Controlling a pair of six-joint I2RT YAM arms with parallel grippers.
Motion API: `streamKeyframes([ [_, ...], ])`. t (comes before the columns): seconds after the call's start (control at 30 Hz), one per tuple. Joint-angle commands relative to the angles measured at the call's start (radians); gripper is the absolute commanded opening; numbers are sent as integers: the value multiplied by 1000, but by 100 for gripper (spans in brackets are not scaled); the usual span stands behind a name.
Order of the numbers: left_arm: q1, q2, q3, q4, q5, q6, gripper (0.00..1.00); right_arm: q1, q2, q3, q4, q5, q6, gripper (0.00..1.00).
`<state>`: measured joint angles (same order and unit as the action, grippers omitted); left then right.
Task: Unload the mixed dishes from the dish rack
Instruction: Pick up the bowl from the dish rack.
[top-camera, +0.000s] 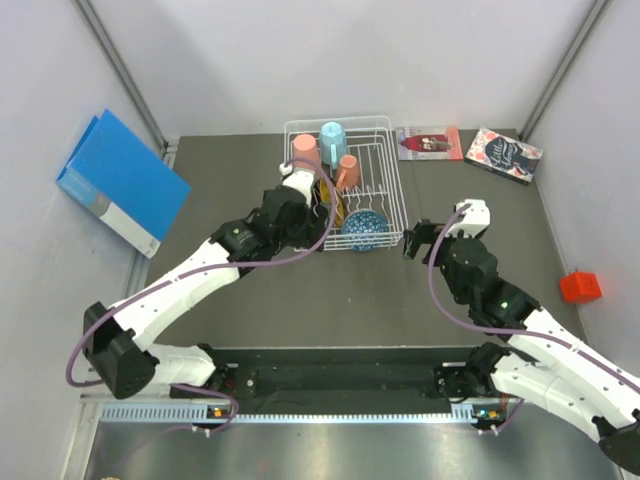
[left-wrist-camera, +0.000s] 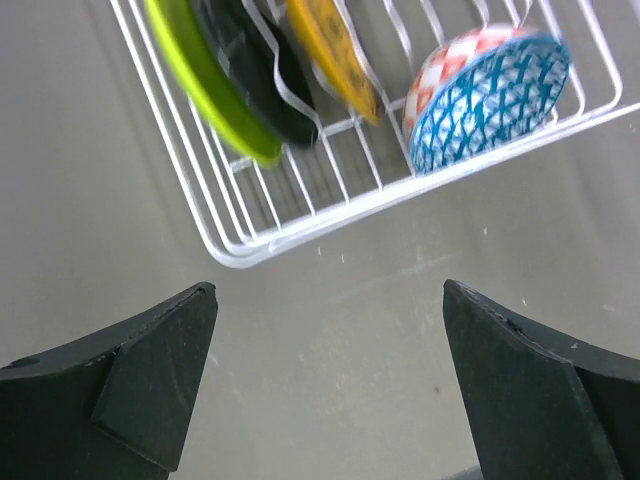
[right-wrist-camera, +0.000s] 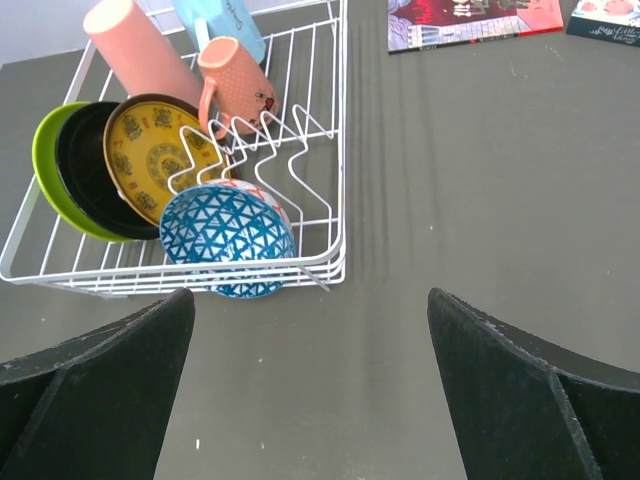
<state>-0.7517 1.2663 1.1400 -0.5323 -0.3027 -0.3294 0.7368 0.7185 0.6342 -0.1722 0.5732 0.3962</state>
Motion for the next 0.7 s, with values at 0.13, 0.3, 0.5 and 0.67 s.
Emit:
streamKeyframes([
  [0.13,-5,192,158,232,-16,416,99,-1,-28,18,17,-29,-5,100],
  [0.3,-1,245,32,489,92,680,96,-1,-39,71,-30,-29,-22,99],
  [0.5,3,294,43,567,220,829,85,-1,-99,50,-47,-19,-33,100],
  [0.67,23,318,70,568,364,852,68,-1,-122,41,-64,-21,-14,100],
])
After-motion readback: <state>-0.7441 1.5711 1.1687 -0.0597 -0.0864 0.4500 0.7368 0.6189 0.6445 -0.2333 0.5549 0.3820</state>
